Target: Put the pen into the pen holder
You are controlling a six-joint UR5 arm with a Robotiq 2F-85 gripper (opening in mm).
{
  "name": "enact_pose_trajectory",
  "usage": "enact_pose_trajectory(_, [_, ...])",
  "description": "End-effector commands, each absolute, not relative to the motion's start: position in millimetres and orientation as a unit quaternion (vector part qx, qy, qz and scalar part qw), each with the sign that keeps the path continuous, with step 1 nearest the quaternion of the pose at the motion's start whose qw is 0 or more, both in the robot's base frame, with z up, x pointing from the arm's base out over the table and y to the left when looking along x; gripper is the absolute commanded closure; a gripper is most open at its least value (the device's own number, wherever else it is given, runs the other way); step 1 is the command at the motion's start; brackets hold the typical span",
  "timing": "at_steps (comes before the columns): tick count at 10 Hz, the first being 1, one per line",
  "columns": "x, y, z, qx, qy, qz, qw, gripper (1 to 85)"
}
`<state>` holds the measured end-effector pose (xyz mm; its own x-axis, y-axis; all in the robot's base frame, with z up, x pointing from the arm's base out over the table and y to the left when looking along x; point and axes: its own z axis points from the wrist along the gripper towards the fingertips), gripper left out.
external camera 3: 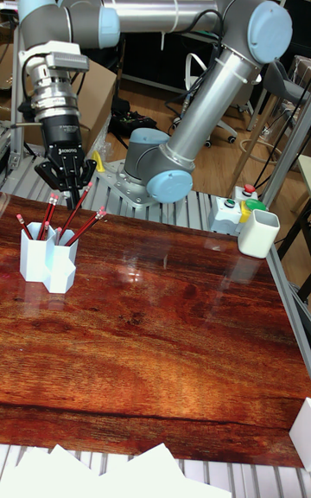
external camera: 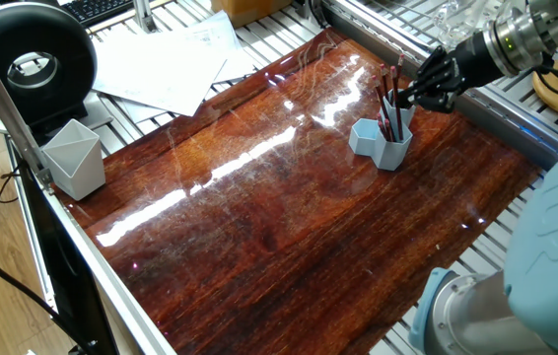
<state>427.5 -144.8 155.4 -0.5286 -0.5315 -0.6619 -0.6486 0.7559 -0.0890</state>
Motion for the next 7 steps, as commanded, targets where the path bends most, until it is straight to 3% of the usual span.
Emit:
enact_pose_trajectory(1, [430.8, -145.0, 151.2, -0.341, 0.864, 0.084, 0.361, 84.7])
enact_pose_trajectory(7, [430.9, -151.7, 130.7, -0.341, 0.873, 0.066, 0.342, 81.7])
